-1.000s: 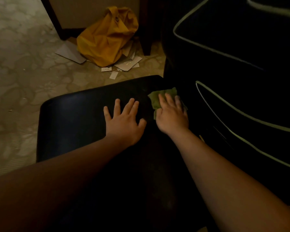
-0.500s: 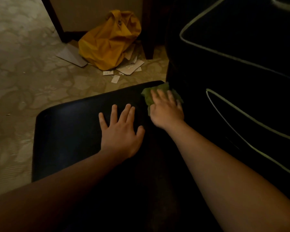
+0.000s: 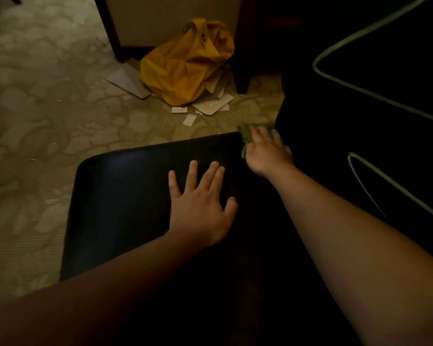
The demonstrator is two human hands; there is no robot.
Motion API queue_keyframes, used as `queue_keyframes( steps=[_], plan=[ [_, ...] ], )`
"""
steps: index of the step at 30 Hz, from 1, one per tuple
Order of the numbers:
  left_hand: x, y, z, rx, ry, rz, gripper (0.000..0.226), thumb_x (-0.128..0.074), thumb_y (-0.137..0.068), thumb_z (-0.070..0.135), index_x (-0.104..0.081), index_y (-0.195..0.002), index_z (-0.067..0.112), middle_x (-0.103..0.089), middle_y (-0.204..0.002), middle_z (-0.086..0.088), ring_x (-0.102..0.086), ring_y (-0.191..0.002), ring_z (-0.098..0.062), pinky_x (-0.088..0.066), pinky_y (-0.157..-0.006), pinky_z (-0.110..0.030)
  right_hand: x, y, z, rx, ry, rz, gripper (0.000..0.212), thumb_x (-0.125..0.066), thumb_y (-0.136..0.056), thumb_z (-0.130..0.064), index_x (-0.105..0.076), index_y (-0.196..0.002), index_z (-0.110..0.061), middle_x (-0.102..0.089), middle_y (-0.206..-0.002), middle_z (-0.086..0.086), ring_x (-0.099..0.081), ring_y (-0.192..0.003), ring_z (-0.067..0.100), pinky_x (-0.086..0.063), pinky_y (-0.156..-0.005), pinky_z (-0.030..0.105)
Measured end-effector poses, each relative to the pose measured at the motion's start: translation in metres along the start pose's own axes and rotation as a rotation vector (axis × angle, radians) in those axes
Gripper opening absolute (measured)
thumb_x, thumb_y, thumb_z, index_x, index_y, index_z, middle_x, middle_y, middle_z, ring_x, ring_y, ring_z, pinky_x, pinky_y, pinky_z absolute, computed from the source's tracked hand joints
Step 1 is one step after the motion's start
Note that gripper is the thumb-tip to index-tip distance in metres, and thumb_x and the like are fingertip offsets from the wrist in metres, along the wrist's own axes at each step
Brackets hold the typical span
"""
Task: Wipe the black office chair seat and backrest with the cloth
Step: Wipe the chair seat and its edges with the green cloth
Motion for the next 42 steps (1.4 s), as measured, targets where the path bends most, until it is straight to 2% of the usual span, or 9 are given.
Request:
queue_keyframes(
  steps=[4,7,9,14,18,31,35,39,42],
  plan=[
    [-0.001,-0.003,0.001,-0.013,-0.005,-0.013,0.076,-0.02,-0.096,0.068,-0.003,-0.162,0.035,0.003,-0.172,0.013,0.021,-0.155,-0.021,0.023,-0.117,-0.062,0.001,-0.003,-0.01,-0.07,0.036,0.004,0.062,-0.028,-0.102,-0.037,-0.005,-0.159,-0.031,-0.004,-0.168,-0.002,0.0,-0.154,0.029,-0.012,-0.121,0.056],
    [-0.002,-0.003,0.001,-0.007,0.0,-0.001,0.077,-0.02,-0.096,0.068,-0.001,-0.163,0.034,0.003,-0.172,0.013,0.021,-0.156,-0.022,0.022,-0.117,-0.063,-0.011,0.014,-0.039,0.227,0.107,-0.006,0.06,-0.029,-0.102,-0.037,-0.008,-0.158,-0.037,-0.006,-0.168,-0.005,0.0,-0.154,0.028,-0.007,-0.122,0.055],
    [-0.002,-0.002,0.0,0.002,-0.006,0.004,0.078,-0.019,-0.096,0.068,-0.001,-0.163,0.033,0.003,-0.172,0.013,0.022,-0.156,-0.022,0.021,-0.117,-0.063,-0.011,0.014,-0.044,0.31,0.074,-0.012,0.058,-0.027,-0.102,-0.035,-0.01,-0.157,-0.04,-0.008,-0.168,-0.009,-0.001,-0.154,0.023,-0.006,-0.123,0.052],
    [-0.003,-0.002,0.002,0.014,-0.018,-0.007,0.077,-0.019,-0.095,0.071,-0.002,-0.162,0.036,0.004,-0.172,0.013,0.023,-0.155,-0.021,0.021,-0.118,-0.063,0.006,-0.013,-0.016,0.097,-0.001,0.012,0.057,-0.027,-0.102,-0.033,-0.019,-0.158,-0.027,-0.017,-0.167,-0.002,-0.008,-0.154,0.026,-0.012,-0.122,0.051],
    [-0.005,-0.002,0.003,0.028,-0.028,0.01,0.079,-0.019,-0.093,0.072,-0.003,-0.162,0.035,0.002,-0.172,0.013,0.019,-0.156,-0.022,0.02,-0.118,-0.064,0.004,-0.007,0.001,-0.028,-0.086,0.051,0.065,-0.038,-0.1,-0.03,-0.013,-0.159,-0.02,-0.015,-0.166,0.004,-0.011,-0.152,0.03,-0.02,-0.121,0.052],
    [-0.001,-0.002,0.006,0.031,-0.073,-0.042,0.081,-0.022,-0.094,0.071,-0.002,-0.162,0.032,0.006,-0.173,0.007,0.018,-0.157,-0.027,0.013,-0.118,-0.07,-0.016,0.076,0.048,-0.13,-0.124,0.028,0.072,-0.038,-0.1,-0.028,-0.001,-0.159,-0.012,-0.003,-0.168,0.01,-0.012,-0.153,0.031,-0.021,-0.122,0.049],
    [0.003,0.001,0.008,0.036,-0.055,-0.065,0.08,-0.022,-0.097,0.069,0.001,-0.163,0.031,0.01,-0.172,0.007,0.02,-0.156,-0.027,0.013,-0.117,-0.071,-0.025,0.108,0.074,-0.125,-0.098,-0.023,0.073,-0.032,-0.095,-0.035,-0.008,-0.158,-0.005,-0.008,-0.167,0.014,-0.018,-0.151,0.033,-0.025,-0.12,0.048],
    [0.001,0.014,0.019,0.071,-0.021,-0.082,0.077,-0.021,-0.1,0.065,0.005,-0.163,0.03,0.014,-0.172,0.006,0.024,-0.154,-0.03,0.012,-0.116,-0.073,-0.033,0.14,0.097,-0.115,0.015,-0.103,0.068,-0.04,-0.098,-0.03,-0.021,-0.155,0.002,-0.009,-0.165,0.02,-0.019,-0.149,0.037,-0.026,-0.12,0.047],
    [-0.002,0.029,0.033,0.137,-0.018,-0.105,0.079,-0.019,-0.1,0.066,0.008,-0.163,0.027,0.017,-0.171,0.002,0.027,-0.153,-0.035,0.012,-0.115,-0.075,-0.042,0.158,0.111,-0.176,0.012,-0.145,0.072,-0.042,-0.094,-0.031,-0.021,-0.154,0.004,-0.013,-0.163,0.024,-0.026,-0.146,0.039,-0.031,-0.117,0.049]
  ],
)
Point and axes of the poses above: each hand's wrist, its own y-axis away from the middle knuckle, its own x-axis out of the back of the hand, z = x × y, the point moved 2 cm from there along -y, towards the middle knuckle
